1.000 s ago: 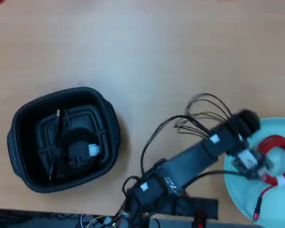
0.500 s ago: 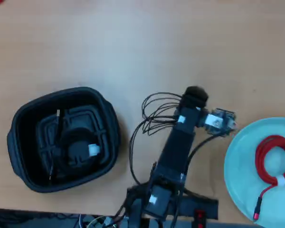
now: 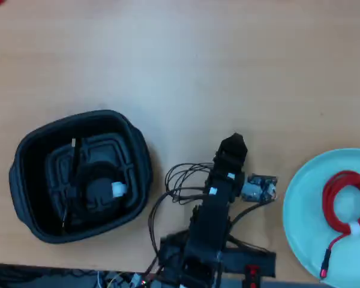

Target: Put a black charging cable in a black bowl and put a red charging cable in a green bowl

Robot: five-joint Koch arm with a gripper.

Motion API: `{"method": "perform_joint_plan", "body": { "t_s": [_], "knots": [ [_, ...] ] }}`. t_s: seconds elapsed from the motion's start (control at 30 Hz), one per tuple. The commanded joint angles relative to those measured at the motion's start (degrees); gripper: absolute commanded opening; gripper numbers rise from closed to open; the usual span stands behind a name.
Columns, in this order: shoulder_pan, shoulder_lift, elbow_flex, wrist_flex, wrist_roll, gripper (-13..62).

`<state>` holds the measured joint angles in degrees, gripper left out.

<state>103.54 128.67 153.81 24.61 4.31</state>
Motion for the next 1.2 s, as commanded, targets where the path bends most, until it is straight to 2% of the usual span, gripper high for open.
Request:
{"method": "perform_joint_plan", "body": {
  "t_s": [0.0, 0.7, 1.17],
  "knots": [
    [0.18, 2.02, -0.18, -7.56, 0.09, 26.2],
    [0.88, 2.46, 26.19, -26.02, 0.88, 26.4],
    [-0.26, 2.02, 26.98, -25.22, 0.70, 25.5]
  ]
}}
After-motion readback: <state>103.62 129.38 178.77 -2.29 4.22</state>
